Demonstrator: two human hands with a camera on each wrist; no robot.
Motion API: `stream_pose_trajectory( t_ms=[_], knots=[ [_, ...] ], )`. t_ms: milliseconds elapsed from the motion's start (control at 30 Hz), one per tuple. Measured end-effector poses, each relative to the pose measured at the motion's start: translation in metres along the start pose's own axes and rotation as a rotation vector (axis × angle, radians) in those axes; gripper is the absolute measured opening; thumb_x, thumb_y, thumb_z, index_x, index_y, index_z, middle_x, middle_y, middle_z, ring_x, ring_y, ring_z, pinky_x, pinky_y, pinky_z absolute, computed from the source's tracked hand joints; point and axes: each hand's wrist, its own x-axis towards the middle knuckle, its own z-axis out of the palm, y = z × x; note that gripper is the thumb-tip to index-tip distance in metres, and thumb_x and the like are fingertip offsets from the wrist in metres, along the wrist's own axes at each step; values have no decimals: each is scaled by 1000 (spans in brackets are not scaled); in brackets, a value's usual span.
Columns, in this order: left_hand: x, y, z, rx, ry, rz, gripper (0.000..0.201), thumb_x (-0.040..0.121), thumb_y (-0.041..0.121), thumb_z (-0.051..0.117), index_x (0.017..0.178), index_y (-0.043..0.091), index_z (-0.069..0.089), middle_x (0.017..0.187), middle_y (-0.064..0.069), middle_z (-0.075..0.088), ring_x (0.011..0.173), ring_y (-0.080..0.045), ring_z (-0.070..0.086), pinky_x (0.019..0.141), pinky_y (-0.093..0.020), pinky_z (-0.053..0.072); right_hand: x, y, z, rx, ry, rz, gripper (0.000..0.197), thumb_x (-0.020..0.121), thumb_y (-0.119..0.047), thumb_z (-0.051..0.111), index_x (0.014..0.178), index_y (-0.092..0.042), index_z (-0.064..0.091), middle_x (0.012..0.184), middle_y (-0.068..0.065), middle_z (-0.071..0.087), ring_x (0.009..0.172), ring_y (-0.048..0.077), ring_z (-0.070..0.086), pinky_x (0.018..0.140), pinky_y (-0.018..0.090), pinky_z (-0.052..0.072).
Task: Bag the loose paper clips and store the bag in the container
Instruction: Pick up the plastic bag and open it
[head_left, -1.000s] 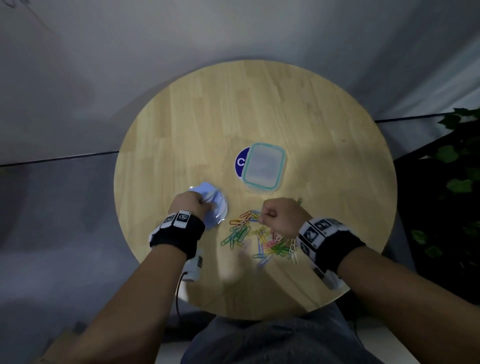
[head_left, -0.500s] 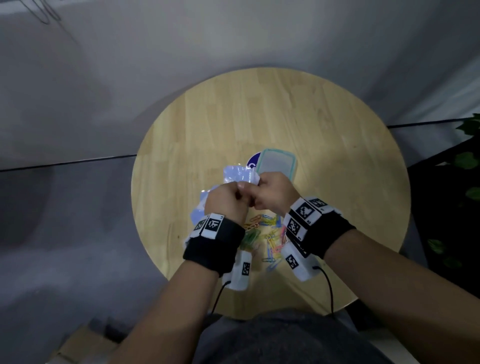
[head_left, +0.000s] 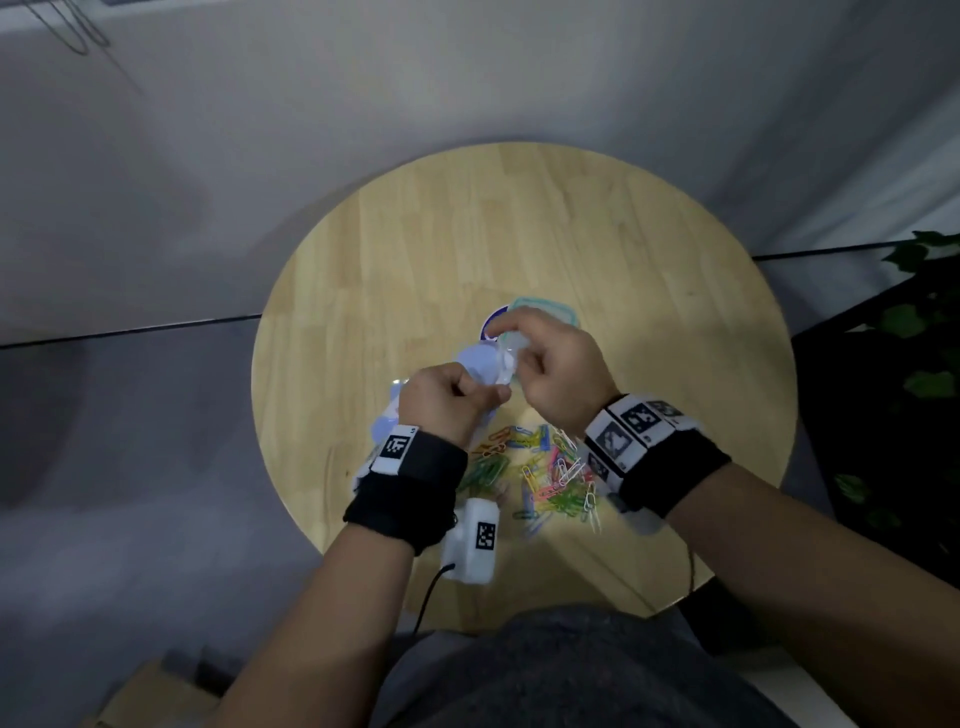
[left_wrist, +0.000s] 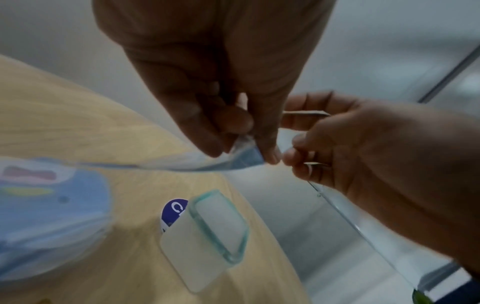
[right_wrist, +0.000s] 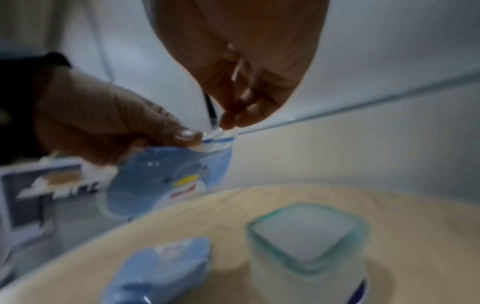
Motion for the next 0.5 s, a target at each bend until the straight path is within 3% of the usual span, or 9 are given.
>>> stream_pose_trajectory(
  t_ms=[33, 67, 100, 167, 267, 400, 500],
  knots=[
    [0, 2, -3, -44, -34, -19, 36, 67, 18, 82, 53, 2, 54, 46, -6, 52, 41, -14, 45, 52, -25, 41, -3, 2, -5, -75, -81, -128, 40, 75, 5, 45, 104, -13, 66, 90, -7, 69, 69, 2, 65, 62, 22, 51],
    [0, 4, -6, -95, -69, -31, 36, 67, 16, 82, 52, 5, 52, 44, -6, 50, 38, -12, 45, 50, -22, 41, -5, 5, -8, -166, -140, -226, 36, 77, 3, 47, 103, -12, 66, 96, 0, 71, 80, 15, 69, 67, 32, 55],
    [-1, 6, -9, -140, -103, -41, 36, 68, 14, 82, 51, 6, 51, 43, -5, 48, 36, -11, 43, 47, -20, 40, -8, 9, -13, -240, -173, -292, 31, 79, 1, 50, 102, -11, 67, 100, 4, 72, 88, 21, 69, 72, 36, 56],
    [-3, 10, -13, -204, -169, -73, 38, 71, 14, 80, 49, 8, 49, 40, -2, 47, 34, -9, 40, 42, -17, 36, -14, 14, -19, -298, -189, -326, 25, 82, -4, 55, 102, -12, 67, 103, 4, 72, 95, 21, 68, 76, 36, 55],
    [-8, 13, -11, -308, -265, -135, 41, 72, 23, 77, 44, 14, 48, 38, -1, 46, 36, -13, 36, 44, -20, 32, -22, 10, -25, -304, -110, -317, 21, 83, -10, 60, 102, -16, 67, 103, 0, 71, 93, 17, 68, 72, 32, 54],
    [-8, 13, -5, -396, -266, -199, 45, 67, 42, 76, 41, 20, 45, 43, -1, 39, 43, -16, 27, 49, -26, 22, -28, 2, -29, -259, -40, -266, 24, 83, -12, 63, 106, -20, 66, 98, -2, 69, 81, 17, 67, 65, 30, 54],
    [-10, 13, 0, -427, -222, -148, 46, 80, 34, 69, 42, 21, 46, 46, 3, 38, 49, -14, 28, 55, -30, 25, -32, 2, -33, -243, -83, -243, 21, 81, -11, 63, 101, -18, 66, 91, -1, 67, 73, 19, 66, 62, 33, 54]
  ],
)
